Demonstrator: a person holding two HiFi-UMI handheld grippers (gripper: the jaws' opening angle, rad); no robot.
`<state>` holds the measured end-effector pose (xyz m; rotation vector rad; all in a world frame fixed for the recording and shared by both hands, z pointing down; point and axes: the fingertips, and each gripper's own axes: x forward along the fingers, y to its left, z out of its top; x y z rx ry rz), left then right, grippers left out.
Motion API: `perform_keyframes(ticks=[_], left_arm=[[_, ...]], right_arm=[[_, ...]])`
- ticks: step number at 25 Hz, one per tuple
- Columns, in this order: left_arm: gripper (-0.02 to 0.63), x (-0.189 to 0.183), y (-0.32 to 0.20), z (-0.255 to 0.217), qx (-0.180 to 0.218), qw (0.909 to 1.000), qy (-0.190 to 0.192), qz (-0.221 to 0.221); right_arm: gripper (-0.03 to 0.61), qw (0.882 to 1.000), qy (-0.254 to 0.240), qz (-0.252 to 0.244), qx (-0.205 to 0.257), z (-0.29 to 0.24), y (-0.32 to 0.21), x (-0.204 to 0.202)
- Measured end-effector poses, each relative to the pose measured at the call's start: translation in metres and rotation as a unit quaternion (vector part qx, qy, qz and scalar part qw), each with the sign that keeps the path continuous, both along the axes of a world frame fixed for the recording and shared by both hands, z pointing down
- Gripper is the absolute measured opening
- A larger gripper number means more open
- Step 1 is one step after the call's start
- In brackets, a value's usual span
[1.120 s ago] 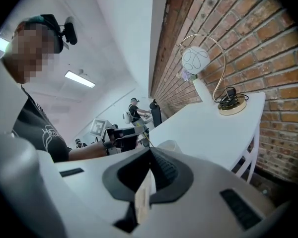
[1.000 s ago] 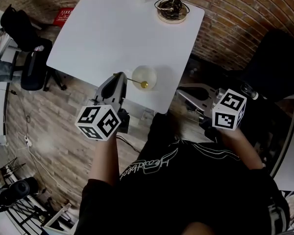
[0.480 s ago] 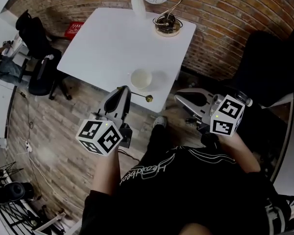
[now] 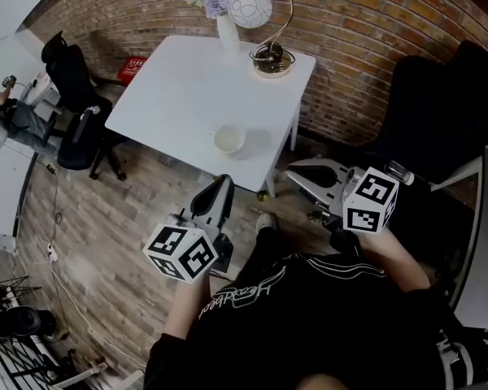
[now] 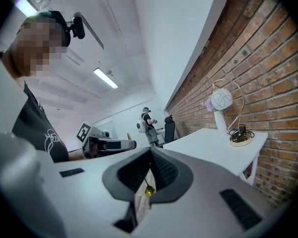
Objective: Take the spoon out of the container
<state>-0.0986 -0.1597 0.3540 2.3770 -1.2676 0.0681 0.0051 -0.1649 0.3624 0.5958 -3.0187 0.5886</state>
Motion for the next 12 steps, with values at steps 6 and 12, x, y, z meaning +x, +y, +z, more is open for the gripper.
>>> perform_keyframes(ticks=[6,12], left_arm=[[0.006,0.015,0.014,-0.009,0.004,1.0,-0.002,0.006],[0.007,0.024,0.019,-0.012,0.001,0.9999,-0.004,0.015]], right_arm=[[-0.003,1.0,0.005,0.006,0.009,-0.009,0.008,0.008],[-0.003,1.0,0.011,0.006,0.002,-0.008,0.012,0.01]])
